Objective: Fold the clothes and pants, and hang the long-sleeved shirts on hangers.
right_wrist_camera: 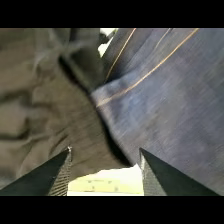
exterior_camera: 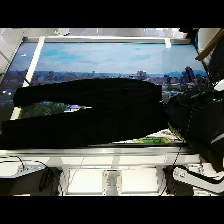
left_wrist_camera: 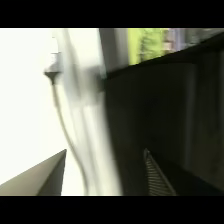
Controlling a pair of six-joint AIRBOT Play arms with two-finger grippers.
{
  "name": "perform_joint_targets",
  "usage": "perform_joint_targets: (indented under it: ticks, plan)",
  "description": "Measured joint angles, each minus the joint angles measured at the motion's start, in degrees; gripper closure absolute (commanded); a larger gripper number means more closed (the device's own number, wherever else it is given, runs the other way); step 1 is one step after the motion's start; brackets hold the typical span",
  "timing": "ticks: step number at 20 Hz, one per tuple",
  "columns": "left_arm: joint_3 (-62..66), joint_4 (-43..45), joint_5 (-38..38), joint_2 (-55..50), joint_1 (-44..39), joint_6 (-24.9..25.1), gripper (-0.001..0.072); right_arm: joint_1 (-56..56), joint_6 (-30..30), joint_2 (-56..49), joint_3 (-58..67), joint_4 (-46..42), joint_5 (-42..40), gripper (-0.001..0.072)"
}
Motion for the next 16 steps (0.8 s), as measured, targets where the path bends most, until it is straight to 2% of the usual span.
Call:
perform_joint_targets:
  ticks: [4,9,16]
  plan:
    - [-2.4,-5.7,1.6,-2.3,1.6,2.6,0.0222,-0.1,-0.3,3.4,-2.9,3.0,-0.2,0.0264]
    - [-3.1,-8.0,6.4,-6.1,2.0,4.7,0.0223,-0.1,-0.2,7.0,-3.8,5.6,0.0,0.0264]
    - [-3.1,-17.0,8.1,-12.2,1.8,13.2,0.0242,-0.1,2.2,11.4,-3.8,6.6,0.0,0.0265]
